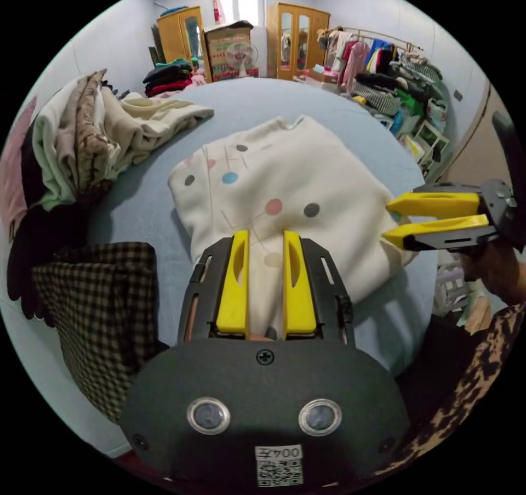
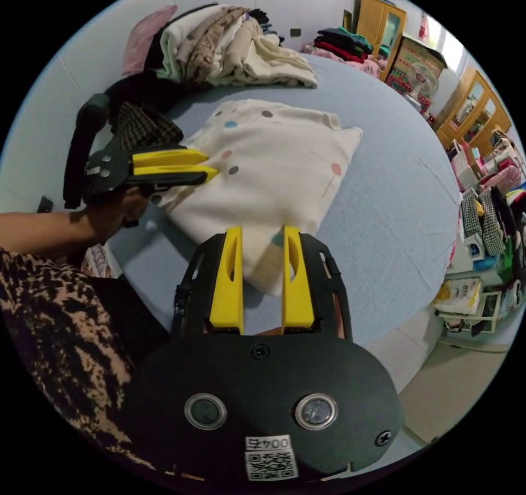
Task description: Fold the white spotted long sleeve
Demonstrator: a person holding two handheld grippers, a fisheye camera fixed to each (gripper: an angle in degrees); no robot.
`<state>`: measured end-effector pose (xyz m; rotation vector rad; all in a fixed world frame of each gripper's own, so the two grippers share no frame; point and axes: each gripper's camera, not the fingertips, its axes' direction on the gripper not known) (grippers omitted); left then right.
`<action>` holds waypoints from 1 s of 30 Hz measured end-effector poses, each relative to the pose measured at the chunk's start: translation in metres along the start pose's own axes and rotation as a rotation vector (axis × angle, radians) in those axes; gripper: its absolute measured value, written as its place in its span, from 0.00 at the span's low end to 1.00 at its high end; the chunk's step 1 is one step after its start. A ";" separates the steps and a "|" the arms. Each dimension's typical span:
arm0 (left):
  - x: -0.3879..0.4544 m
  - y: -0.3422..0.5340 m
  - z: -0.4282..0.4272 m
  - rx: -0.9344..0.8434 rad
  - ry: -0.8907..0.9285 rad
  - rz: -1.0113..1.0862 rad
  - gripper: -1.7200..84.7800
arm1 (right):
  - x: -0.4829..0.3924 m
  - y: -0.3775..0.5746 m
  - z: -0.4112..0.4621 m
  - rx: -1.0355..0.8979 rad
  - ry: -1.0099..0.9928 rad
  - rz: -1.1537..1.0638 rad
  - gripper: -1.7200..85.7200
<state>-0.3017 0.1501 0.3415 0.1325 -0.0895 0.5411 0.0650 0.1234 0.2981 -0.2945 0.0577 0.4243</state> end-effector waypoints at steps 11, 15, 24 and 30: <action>-0.010 0.017 0.004 0.064 0.116 -0.091 0.11 | 0.083 -0.022 -0.048 0.133 -0.285 0.261 0.17; -0.005 0.017 0.005 0.061 0.112 -0.085 0.11 | 0.146 -0.041 -0.028 0.128 -0.538 0.449 0.20; 0.002 0.018 0.006 0.055 0.123 -0.084 0.11 | 0.187 -0.073 0.035 0.006 -0.747 0.581 0.19; 0.006 0.019 0.007 0.062 0.132 -0.090 0.11 | 0.161 -0.088 0.021 0.014 -0.407 0.409 0.11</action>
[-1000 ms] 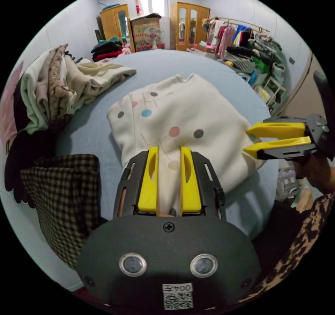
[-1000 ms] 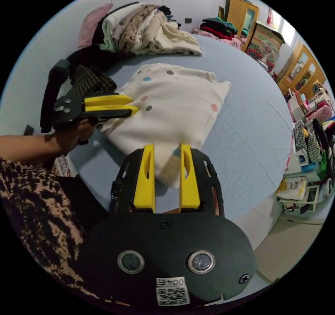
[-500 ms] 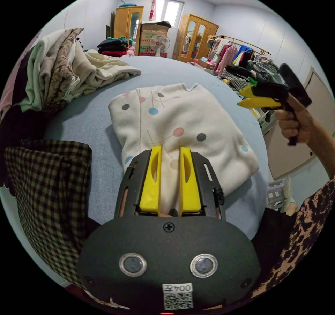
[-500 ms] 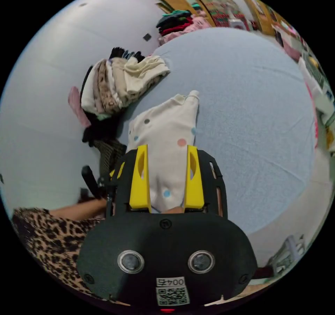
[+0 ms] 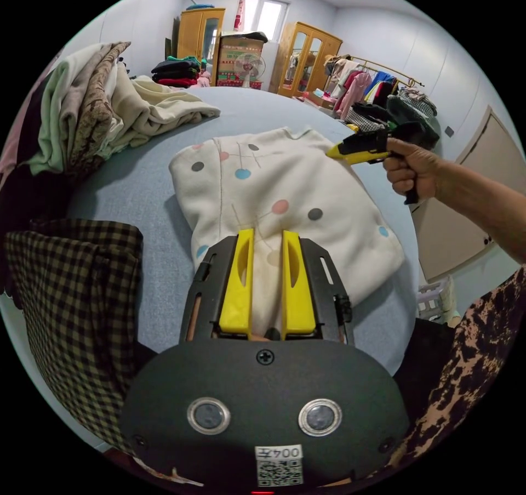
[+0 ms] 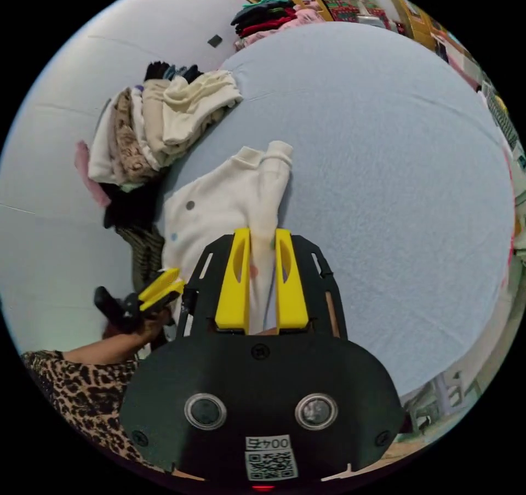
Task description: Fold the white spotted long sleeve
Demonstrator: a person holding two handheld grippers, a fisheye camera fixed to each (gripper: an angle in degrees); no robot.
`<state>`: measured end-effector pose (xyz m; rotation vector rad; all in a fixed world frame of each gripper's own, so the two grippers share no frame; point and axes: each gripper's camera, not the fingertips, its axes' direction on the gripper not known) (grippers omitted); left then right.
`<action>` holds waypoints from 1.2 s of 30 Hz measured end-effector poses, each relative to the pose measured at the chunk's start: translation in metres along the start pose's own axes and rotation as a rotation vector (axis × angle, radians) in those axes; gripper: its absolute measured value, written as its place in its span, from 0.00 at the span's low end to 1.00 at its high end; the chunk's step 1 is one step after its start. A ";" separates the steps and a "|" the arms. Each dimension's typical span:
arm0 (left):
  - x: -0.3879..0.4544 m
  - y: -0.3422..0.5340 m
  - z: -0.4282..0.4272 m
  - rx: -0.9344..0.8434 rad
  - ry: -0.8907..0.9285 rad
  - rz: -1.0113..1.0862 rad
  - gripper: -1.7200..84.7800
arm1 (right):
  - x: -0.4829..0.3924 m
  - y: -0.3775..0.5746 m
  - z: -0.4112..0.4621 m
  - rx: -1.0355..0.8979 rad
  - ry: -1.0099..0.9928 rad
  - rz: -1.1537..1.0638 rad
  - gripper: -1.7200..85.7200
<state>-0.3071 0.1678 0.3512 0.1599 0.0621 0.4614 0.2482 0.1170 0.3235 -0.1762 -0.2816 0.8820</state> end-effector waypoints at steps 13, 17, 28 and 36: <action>0.013 -0.011 -0.007 -0.069 0.013 0.045 0.12 | -0.076 0.080 -0.036 0.121 0.227 -0.238 0.14; 0.016 -0.011 -0.055 0.038 -0.006 0.043 0.12 | -0.102 0.121 -0.017 0.103 0.267 -0.313 0.14; 0.002 -0.079 0.029 -0.111 -0.129 -0.017 0.11 | -0.115 0.131 0.037 0.010 0.397 -0.372 0.13; -0.020 -0.072 0.040 -0.069 -0.090 0.008 0.09 | -0.086 0.115 0.033 -0.015 0.256 -0.298 0.12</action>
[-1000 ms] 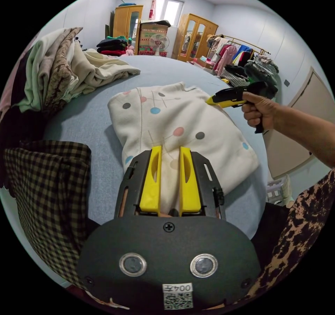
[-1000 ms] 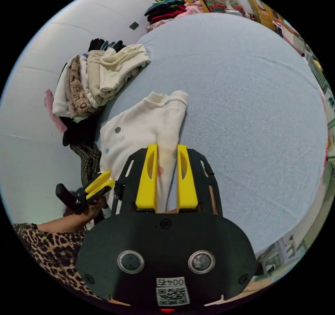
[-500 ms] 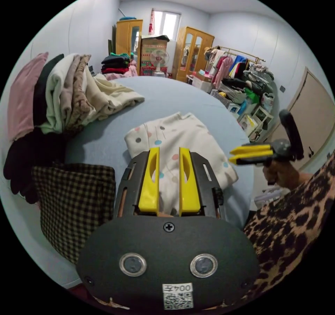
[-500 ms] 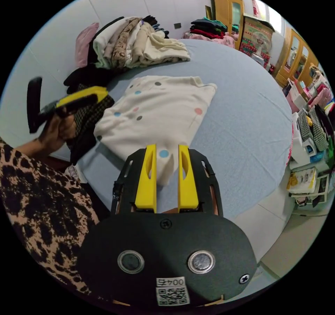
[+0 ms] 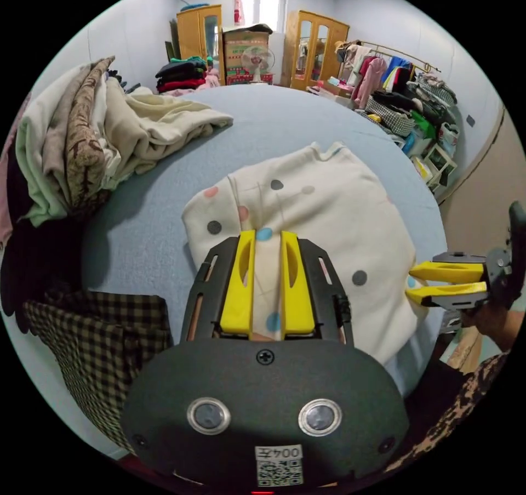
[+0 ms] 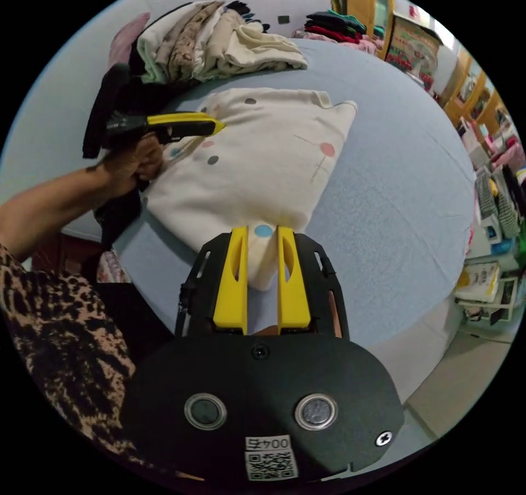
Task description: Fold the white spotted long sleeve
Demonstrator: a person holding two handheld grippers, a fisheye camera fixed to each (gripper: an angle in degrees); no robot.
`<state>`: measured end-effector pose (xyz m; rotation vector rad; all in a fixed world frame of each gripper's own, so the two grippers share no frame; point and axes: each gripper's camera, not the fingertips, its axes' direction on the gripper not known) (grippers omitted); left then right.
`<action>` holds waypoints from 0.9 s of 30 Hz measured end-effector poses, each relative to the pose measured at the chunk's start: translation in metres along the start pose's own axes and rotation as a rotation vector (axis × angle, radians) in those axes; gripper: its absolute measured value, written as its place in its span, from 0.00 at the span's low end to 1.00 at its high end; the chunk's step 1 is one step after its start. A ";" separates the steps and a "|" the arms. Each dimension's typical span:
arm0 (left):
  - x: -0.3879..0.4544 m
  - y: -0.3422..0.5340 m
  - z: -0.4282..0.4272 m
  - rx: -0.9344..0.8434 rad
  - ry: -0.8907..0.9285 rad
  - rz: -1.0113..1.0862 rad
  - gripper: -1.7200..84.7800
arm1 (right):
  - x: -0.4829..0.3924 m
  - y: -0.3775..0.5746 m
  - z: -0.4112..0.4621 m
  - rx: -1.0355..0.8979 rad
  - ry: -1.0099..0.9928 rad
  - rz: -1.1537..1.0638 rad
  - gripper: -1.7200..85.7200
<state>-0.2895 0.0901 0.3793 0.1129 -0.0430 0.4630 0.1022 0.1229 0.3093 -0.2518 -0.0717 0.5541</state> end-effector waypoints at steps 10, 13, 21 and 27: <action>-0.065 0.060 -0.083 0.069 0.158 -0.043 0.06 | 0.076 0.041 -0.012 0.103 -0.243 0.284 0.14; -0.050 0.084 -0.068 -0.001 0.176 -0.002 0.06 | 0.066 0.039 -0.010 0.106 -0.191 0.199 0.13; -0.081 0.092 0.001 -0.188 0.204 -0.072 0.05 | 0.079 0.033 0.010 0.036 -0.180 0.152 0.13; -0.114 0.090 -0.020 -0.140 0.296 -0.106 0.11 | 0.143 0.053 0.007 0.128 -0.418 0.319 0.16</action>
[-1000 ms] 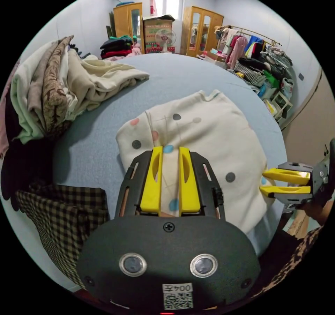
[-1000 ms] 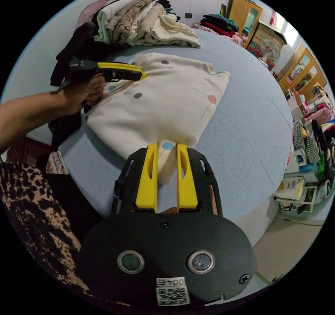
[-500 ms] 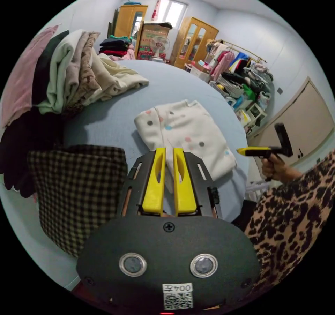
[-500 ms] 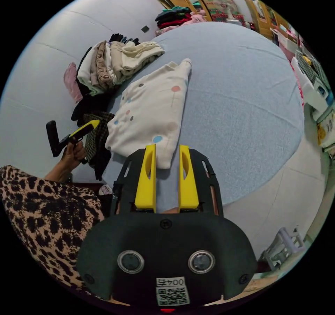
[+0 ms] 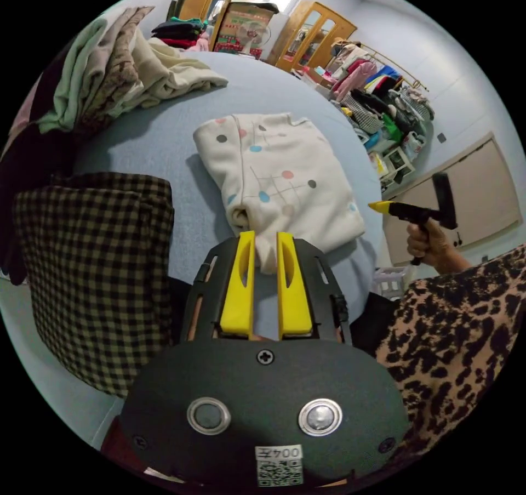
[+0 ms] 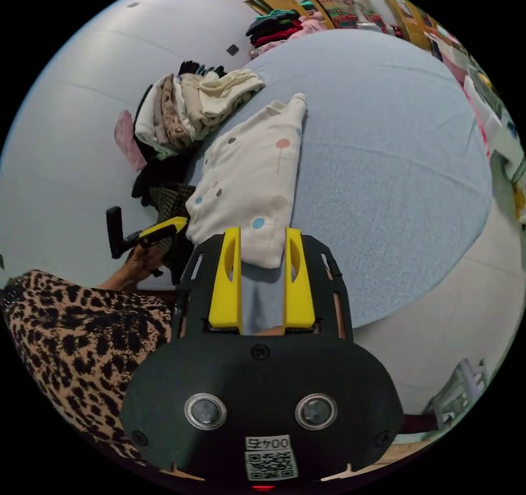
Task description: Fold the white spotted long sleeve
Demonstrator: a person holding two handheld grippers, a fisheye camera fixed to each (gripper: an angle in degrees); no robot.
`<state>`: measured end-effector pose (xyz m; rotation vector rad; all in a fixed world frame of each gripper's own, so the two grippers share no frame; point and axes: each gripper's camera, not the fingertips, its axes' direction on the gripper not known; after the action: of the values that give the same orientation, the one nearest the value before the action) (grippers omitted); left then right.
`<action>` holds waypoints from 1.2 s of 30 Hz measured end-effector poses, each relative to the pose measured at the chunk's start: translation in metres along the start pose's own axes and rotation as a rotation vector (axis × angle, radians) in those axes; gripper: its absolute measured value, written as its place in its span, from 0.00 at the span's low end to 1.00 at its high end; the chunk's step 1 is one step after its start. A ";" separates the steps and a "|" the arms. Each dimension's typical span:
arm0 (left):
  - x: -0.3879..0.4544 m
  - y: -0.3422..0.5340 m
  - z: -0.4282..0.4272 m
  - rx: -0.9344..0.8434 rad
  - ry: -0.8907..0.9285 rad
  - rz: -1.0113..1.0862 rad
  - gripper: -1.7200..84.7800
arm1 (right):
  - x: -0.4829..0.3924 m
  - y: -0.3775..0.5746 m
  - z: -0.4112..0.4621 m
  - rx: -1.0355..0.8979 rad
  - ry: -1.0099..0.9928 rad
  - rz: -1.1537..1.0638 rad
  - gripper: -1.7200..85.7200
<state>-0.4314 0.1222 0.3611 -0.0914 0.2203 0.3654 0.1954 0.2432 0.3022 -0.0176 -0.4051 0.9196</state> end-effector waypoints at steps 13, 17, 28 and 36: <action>-0.067 0.022 0.026 -0.032 0.430 -0.306 0.18 | 0.081 0.008 0.027 0.016 -0.204 0.177 0.20; -0.085 0.025 0.042 -0.064 0.510 -0.371 0.19 | 0.094 0.015 0.033 0.002 -0.258 0.196 0.19; -0.118 0.024 0.079 -0.069 0.760 -0.530 0.25 | 0.059 0.032 0.013 0.011 -0.250 0.232 0.11; -0.106 0.018 0.106 0.090 0.922 -0.684 0.28 | 0.048 0.049 0.007 -0.014 -0.273 0.247 0.11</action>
<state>-0.5132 0.1157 0.4873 -0.2346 1.0819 -0.3988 0.1809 0.3093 0.3160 0.0462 -0.6736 1.1679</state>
